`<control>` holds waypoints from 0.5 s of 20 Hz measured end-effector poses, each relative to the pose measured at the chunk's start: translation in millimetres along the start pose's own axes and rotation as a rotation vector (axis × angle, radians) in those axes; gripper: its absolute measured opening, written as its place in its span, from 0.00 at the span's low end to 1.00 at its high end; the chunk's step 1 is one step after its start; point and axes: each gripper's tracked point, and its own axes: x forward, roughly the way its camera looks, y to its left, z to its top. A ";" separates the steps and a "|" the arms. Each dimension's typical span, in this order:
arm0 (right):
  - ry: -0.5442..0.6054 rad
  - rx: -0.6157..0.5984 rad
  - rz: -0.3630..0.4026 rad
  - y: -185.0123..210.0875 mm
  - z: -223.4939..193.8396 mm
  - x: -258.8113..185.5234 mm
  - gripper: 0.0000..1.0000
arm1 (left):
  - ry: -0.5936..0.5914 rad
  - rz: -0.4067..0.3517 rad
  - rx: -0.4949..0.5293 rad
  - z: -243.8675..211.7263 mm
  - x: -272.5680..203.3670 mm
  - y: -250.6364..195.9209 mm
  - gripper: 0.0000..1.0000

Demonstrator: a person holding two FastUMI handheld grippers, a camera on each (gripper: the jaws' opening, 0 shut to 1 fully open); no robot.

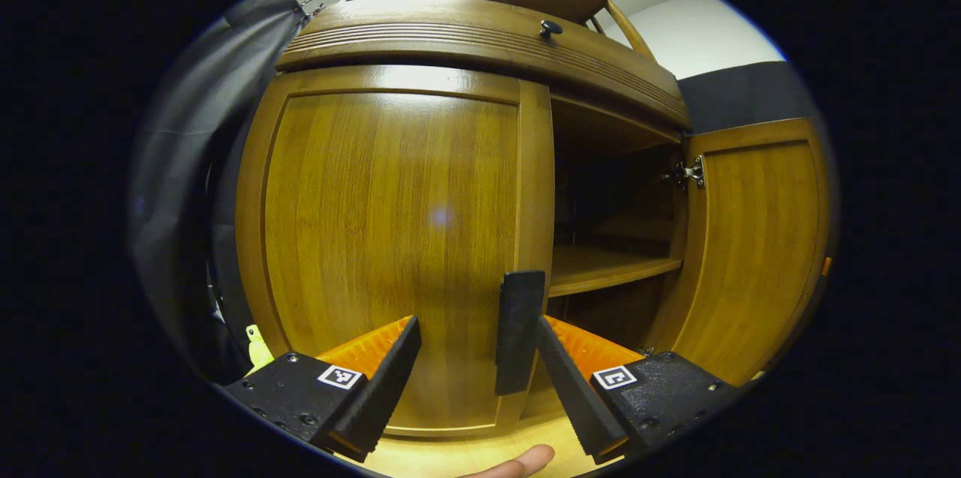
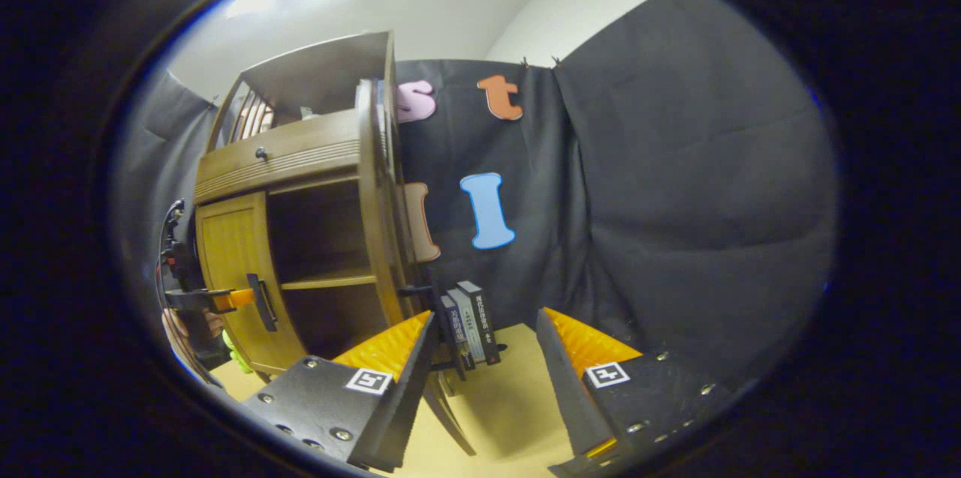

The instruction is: Open the right door of the double-door shoe cabinet with the right hand, and open the left door with the left hand.

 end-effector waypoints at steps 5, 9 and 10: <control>-0.017 0.110 0.002 68.8 -1.5 -60.4 0.78 | -0.028 -0.021 0.006 -7.8 19.3 -10.2 0.93; -0.038 0.006 0.061 131.2 10.4 -95.1 0.78 | -0.026 0.013 -0.026 -20.0 36.9 -23.5 0.96; -0.060 -0.048 0.058 140.9 13.4 -101.0 0.78 | -0.022 0.006 -0.043 -23.3 43.1 -27.5 0.92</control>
